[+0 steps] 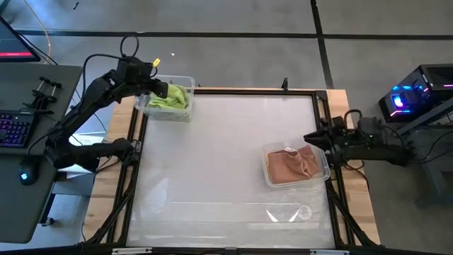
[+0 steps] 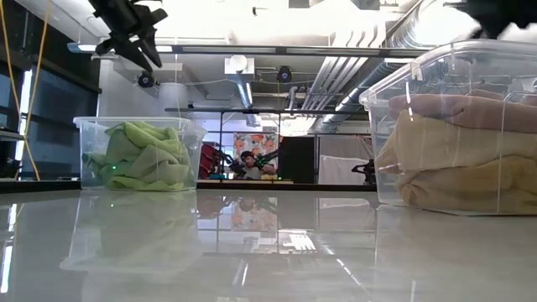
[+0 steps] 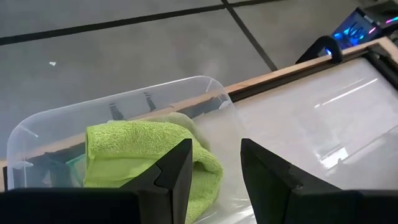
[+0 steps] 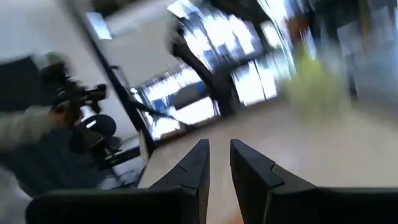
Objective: Sort towels by color in basket
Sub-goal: Return to Home Position
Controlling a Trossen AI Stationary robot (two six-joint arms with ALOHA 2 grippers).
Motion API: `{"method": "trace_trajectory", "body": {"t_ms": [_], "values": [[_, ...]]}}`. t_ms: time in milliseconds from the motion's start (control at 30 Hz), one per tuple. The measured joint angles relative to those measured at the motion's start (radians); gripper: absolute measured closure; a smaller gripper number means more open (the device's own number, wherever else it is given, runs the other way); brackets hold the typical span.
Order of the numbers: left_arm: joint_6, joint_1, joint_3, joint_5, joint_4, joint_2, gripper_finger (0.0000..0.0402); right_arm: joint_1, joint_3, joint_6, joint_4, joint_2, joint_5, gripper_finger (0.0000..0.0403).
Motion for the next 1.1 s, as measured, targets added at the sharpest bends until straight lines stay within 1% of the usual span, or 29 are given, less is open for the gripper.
{"method": "trace_trajectory", "body": {"t_ms": [33,100,167,233,267,400,533,667,767,867,933,1033,1100], "values": [[0.003,0.000,0.000,0.000,-0.001,0.005,0.0280,0.000,-0.023,-0.105,0.082,-0.004,-0.019,0.0344],[0.007,0.000,0.000,0.000,0.000,0.015,0.0280,0.000,-0.070,-0.275,0.232,-0.007,-0.093,0.0344],[0.003,0.000,0.000,0.000,-0.001,0.023,0.0280,0.000,-0.113,-0.372,0.329,-0.004,-0.172,0.0344],[0.001,0.000,0.000,0.000,0.000,0.030,0.0280,0.000,-0.146,-0.409,0.373,-0.004,-0.229,0.0344],[0.001,0.000,0.000,0.000,-0.001,0.033,0.0280,0.000,-0.161,-0.402,0.375,-0.005,-0.236,0.0344],[0.000,0.000,0.000,0.000,0.000,0.038,0.0280,0.000,-0.219,-0.327,0.372,-0.006,-0.206,0.0344],[0.001,0.000,0.000,0.000,0.000,0.038,0.0280,0.000,-0.268,-0.353,0.439,-0.008,-0.205,0.0344],[0.001,0.000,0.000,0.000,0.000,0.038,0.0280,0.000,-0.310,-0.385,0.463,-0.013,-0.198,0.0344],[0.001,0.000,0.000,0.000,0.000,0.038,0.0280,0.000,-0.359,-0.396,0.538,-0.026,-0.186,0.0344],[0.001,0.000,0.000,0.000,0.000,0.038,0.0280,0.000,-0.425,-0.420,0.652,-0.044,-0.186,0.0344],[0.001,0.000,0.000,0.000,0.000,0.038,0.0280,0.000,-0.472,-0.409,0.703,-0.054,-0.177,0.0344],[0.001,-0.001,0.000,0.000,0.000,0.038,0.0280,0.000,-0.475,-0.372,0.689,-0.045,-0.136,0.0344],[0.001,-0.001,0.000,0.000,-0.001,0.038,0.0280,0.002,-0.475,-0.333,0.679,-0.046,-0.148,0.0344]]}}
